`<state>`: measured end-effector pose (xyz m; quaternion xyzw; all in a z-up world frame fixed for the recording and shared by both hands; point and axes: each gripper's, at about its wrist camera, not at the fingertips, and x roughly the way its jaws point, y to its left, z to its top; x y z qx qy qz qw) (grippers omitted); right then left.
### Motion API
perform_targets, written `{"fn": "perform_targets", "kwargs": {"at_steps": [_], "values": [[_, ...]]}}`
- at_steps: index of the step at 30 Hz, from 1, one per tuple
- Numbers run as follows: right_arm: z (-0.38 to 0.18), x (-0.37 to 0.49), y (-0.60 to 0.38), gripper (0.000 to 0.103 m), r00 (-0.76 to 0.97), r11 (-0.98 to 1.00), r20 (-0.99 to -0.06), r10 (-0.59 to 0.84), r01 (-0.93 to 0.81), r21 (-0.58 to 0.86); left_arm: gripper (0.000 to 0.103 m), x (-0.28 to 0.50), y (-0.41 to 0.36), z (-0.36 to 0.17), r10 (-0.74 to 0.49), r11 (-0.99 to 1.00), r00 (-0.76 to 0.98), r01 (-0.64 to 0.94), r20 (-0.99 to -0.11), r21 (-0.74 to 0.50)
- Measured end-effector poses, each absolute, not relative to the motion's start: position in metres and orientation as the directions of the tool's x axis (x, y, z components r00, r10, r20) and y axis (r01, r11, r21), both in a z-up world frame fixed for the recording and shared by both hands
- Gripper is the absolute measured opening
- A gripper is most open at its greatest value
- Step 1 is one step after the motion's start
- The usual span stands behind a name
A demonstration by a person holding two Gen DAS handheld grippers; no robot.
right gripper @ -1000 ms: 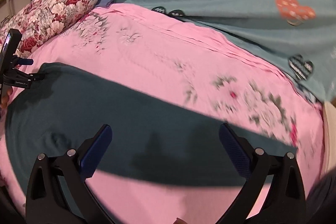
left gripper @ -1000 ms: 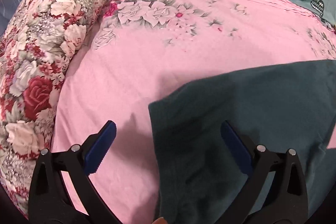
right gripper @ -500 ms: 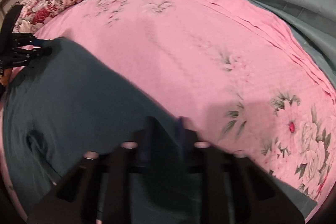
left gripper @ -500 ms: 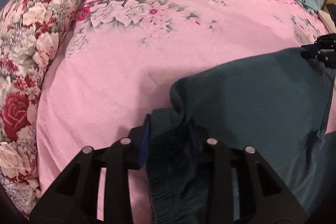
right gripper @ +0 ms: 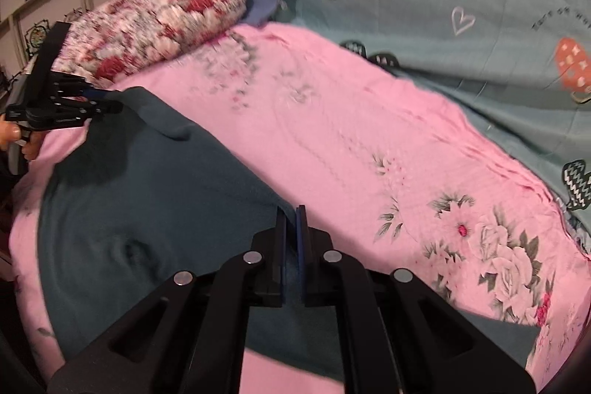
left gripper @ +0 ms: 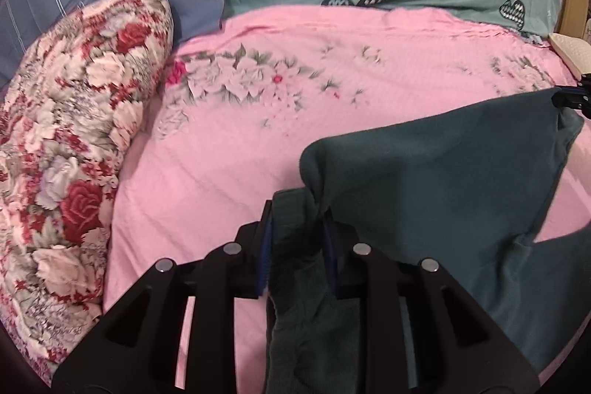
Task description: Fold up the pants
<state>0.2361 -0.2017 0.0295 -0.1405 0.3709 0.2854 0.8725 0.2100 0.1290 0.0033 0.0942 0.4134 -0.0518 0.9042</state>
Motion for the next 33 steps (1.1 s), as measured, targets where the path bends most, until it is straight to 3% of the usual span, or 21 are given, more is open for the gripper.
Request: {"fn": "perform_targets", "kwargs": {"at_steps": [7,11,16,17,18,19,20,22,23,27,28,29,30,31,33], "values": [[0.052,0.104,-0.211,0.004,0.550,0.719,-0.667,0.503,-0.695,-0.031,0.024,0.112,0.133,0.017,-0.064,0.974,0.689,0.201,-0.722,0.106],[0.014,0.035,-0.202,0.004,0.432,0.655,-0.729,0.531,-0.755,0.030,0.031,0.060,0.142,-0.014,-0.078,0.975,0.627,0.210,-0.775,0.072],[-0.030,-0.003,-0.196,0.005,0.393,0.662,-0.799,0.456,-0.750,0.009,0.036,0.024,0.162,-0.054,-0.085,0.988,0.550,0.154,-0.831,0.001],[-0.027,-0.005,-0.197,0.013,0.393,0.666,-0.788,0.474,-0.746,0.029,0.036,0.021,0.164,-0.054,-0.089,0.989,0.549,0.146,-0.831,-0.009],[-0.022,-0.008,-0.196,0.031,0.408,0.672,-0.777,0.480,-0.740,0.027,0.040,0.018,0.165,-0.052,-0.090,0.990,0.557,0.144,-0.825,-0.010],[-0.017,-0.008,-0.196,0.042,0.433,0.686,-0.765,0.477,-0.728,0.015,0.050,0.016,0.163,-0.048,-0.089,0.989,0.571,0.148,-0.816,-0.005],[-0.011,-0.010,-0.196,0.046,0.460,0.698,-0.747,0.480,-0.716,0.008,0.057,0.014,0.159,-0.043,-0.090,0.988,0.589,0.154,-0.803,0.003],[-0.004,-0.009,-0.195,0.046,0.473,0.703,-0.733,0.489,-0.711,0.011,0.080,0.012,0.151,-0.033,-0.082,0.987,0.625,0.159,-0.776,0.023],[-0.002,-0.009,-0.194,0.046,0.486,0.715,-0.733,0.476,-0.699,0.001,0.081,0.013,0.148,-0.029,-0.075,0.988,0.642,0.153,-0.763,0.032],[-0.004,-0.008,-0.195,0.046,0.519,0.747,-0.738,0.431,-0.664,-0.031,0.081,0.026,0.138,-0.039,-0.055,0.987,0.637,0.149,-0.769,0.052],[-0.005,-0.007,-0.194,0.046,0.523,0.751,-0.740,0.422,-0.659,-0.038,0.076,0.029,0.136,-0.044,-0.026,0.986,0.635,0.141,-0.772,0.084],[-0.007,-0.005,-0.194,0.046,0.521,0.753,-0.744,0.418,-0.657,-0.037,0.068,0.032,0.136,-0.049,-0.013,0.985,0.629,0.140,-0.777,0.097],[-0.008,-0.004,-0.192,0.046,0.514,0.751,-0.748,0.420,-0.659,-0.031,0.048,0.036,0.137,-0.054,-0.017,0.985,0.613,0.148,-0.790,0.093],[-0.012,-0.001,-0.190,0.045,0.503,0.748,-0.754,0.422,-0.664,-0.024,0.035,0.042,0.140,-0.059,-0.028,0.985,0.585,0.152,-0.811,0.076],[-0.022,0.005,-0.188,0.022,0.454,0.740,-0.786,0.419,-0.672,0.006,0.032,0.044,0.146,-0.061,-0.042,0.986,0.579,0.158,-0.814,0.062]]}}
